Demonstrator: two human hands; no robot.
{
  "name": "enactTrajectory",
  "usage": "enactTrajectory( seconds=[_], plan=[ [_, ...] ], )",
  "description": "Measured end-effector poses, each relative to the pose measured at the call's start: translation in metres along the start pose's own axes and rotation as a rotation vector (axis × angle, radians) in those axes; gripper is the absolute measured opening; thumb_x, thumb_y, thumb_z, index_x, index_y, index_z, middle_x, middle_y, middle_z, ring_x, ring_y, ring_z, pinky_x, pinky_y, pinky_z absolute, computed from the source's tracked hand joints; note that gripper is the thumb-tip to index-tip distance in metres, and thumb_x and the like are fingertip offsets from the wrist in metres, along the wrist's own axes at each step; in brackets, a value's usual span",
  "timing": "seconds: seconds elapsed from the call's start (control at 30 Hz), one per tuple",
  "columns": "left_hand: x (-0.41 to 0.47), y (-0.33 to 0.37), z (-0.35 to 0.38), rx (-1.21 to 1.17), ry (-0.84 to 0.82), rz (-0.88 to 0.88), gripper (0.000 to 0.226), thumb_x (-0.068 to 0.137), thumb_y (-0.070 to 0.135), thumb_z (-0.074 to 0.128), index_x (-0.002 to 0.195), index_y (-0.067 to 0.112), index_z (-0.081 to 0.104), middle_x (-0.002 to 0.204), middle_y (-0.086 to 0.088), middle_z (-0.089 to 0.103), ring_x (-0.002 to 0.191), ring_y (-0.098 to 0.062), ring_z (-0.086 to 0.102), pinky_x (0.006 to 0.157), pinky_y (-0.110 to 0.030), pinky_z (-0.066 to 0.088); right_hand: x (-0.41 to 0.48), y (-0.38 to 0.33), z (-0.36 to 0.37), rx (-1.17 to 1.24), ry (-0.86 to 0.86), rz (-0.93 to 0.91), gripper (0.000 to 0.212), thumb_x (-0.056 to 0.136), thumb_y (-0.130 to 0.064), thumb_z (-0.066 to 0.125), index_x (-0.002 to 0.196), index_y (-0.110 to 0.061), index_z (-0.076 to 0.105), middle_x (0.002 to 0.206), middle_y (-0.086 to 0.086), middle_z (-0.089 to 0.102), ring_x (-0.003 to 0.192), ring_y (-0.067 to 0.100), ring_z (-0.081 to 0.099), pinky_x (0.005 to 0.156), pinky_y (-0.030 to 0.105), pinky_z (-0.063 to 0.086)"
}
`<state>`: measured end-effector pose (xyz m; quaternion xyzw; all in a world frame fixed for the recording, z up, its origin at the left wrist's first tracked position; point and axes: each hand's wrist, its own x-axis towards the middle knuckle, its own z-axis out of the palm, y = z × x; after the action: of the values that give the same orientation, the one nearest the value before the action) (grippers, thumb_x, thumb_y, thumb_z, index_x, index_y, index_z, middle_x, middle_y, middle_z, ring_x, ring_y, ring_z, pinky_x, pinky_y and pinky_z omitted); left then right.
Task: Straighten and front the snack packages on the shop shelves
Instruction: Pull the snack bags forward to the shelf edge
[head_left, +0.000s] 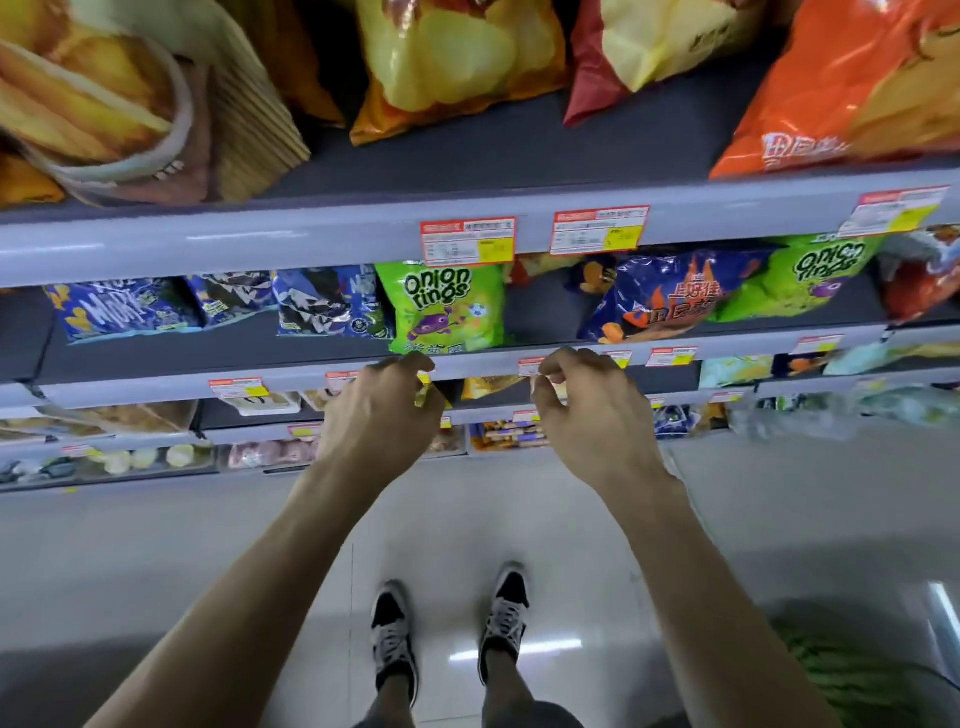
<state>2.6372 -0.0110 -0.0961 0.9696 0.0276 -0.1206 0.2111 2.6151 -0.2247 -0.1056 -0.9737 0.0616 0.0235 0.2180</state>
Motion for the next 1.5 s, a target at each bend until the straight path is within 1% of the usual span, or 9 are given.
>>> enactTrajectory(
  seconds=[0.37,0.6,0.7,0.93,1.1,1.23,1.37,1.43,1.5],
  plan=[
    [0.043,0.104,0.073,-0.184,-0.127,0.163,0.039,0.096,0.035,0.065,0.130,0.017,0.065,0.114,-0.009,0.076,0.099,-0.037,0.071,0.085,-0.046,0.058,0.029,0.097,-0.029,0.143,0.189,0.262,0.042,0.088,-0.032,0.053,0.127,-0.018,0.063,0.125,0.008,0.063,0.114,0.037,0.060,0.085,0.047,0.055],
    [0.064,0.157,0.100,-0.416,-0.094,0.281,0.059,0.093,0.031,0.077,0.143,0.015,0.049,0.133,-0.004,0.066,0.117,-0.029,0.063,0.077,-0.016,0.033,0.042,0.126,-0.035,0.389,0.143,0.471,0.085,0.090,-0.020,0.072,0.160,-0.012,0.025,0.156,0.012,0.042,0.136,0.038,0.050,0.105,0.046,0.046],
    [0.072,0.169,0.107,-0.514,-0.125,0.239,0.070,0.086,0.045,0.082,0.140,0.020,0.044,0.133,0.000,0.066,0.116,-0.027,0.066,0.084,-0.024,0.042,0.042,0.125,-0.038,0.490,0.087,0.465,0.098,0.090,-0.021,0.072,0.166,-0.023,0.011,0.164,0.005,0.037,0.144,0.032,0.045,0.114,0.044,0.043],
    [0.084,0.181,0.119,-0.677,-0.136,0.154,0.082,0.075,0.051,0.091,0.137,0.026,0.042,0.133,0.007,0.069,0.117,-0.018,0.067,0.092,-0.030,0.047,0.033,0.132,-0.030,0.530,0.004,0.372,0.101,0.090,-0.020,0.073,0.163,-0.046,0.007,0.154,-0.001,0.052,0.132,0.024,0.058,0.109,0.047,0.050],
    [0.102,0.177,0.140,-0.867,-0.130,0.163,0.096,0.056,0.056,0.101,0.134,0.034,0.050,0.127,0.007,0.073,0.117,-0.019,0.072,0.102,-0.049,0.057,0.030,0.150,-0.014,0.575,-0.081,0.256,0.104,0.092,-0.022,0.074,0.165,-0.039,0.003,0.164,-0.007,0.039,0.144,0.020,0.048,0.118,0.038,0.041],
    [0.106,0.173,0.153,-0.927,-0.038,0.154,0.079,0.070,0.049,0.096,0.134,0.023,0.057,0.125,-0.002,0.075,0.118,-0.028,0.071,0.104,-0.058,0.055,0.032,0.168,-0.011,0.570,-0.104,0.125,0.094,0.097,-0.019,0.072,0.166,-0.034,0.010,0.167,-0.009,0.036,0.149,0.017,0.039,0.113,0.023,0.031],
    [0.088,0.181,0.146,-0.963,0.059,0.122,0.053,0.092,0.014,0.081,0.136,0.002,0.056,0.125,-0.014,0.073,0.113,-0.022,0.071,0.102,-0.045,0.058,0.035,0.201,-0.024,0.613,0.036,0.150,0.070,0.097,-0.013,0.066,0.159,-0.027,0.036,0.154,-0.002,0.050,0.131,0.013,0.056,0.112,0.036,0.045],
    [0.081,0.177,0.143,-0.916,0.125,0.117,0.049,0.095,0.010,0.077,0.137,-0.001,0.055,0.119,-0.006,0.074,0.104,-0.006,0.072,0.091,-0.029,0.059,0.041,0.223,-0.036,0.625,0.116,0.240,0.062,0.098,-0.012,0.064,0.155,-0.023,0.042,0.147,0.001,0.054,0.103,-0.006,0.063,0.102,0.035,0.050],
    [0.075,0.171,0.141,-0.892,0.166,0.105,0.045,0.097,0.009,0.074,0.136,-0.001,0.054,0.109,0.007,0.074,0.094,0.003,0.071,0.074,-0.017,0.058,0.052,0.247,-0.048,0.628,0.227,0.285,0.060,0.097,-0.011,0.065,0.152,-0.020,0.044,0.147,0.000,0.053,0.104,-0.015,0.059,0.099,0.027,0.046]
  ],
)
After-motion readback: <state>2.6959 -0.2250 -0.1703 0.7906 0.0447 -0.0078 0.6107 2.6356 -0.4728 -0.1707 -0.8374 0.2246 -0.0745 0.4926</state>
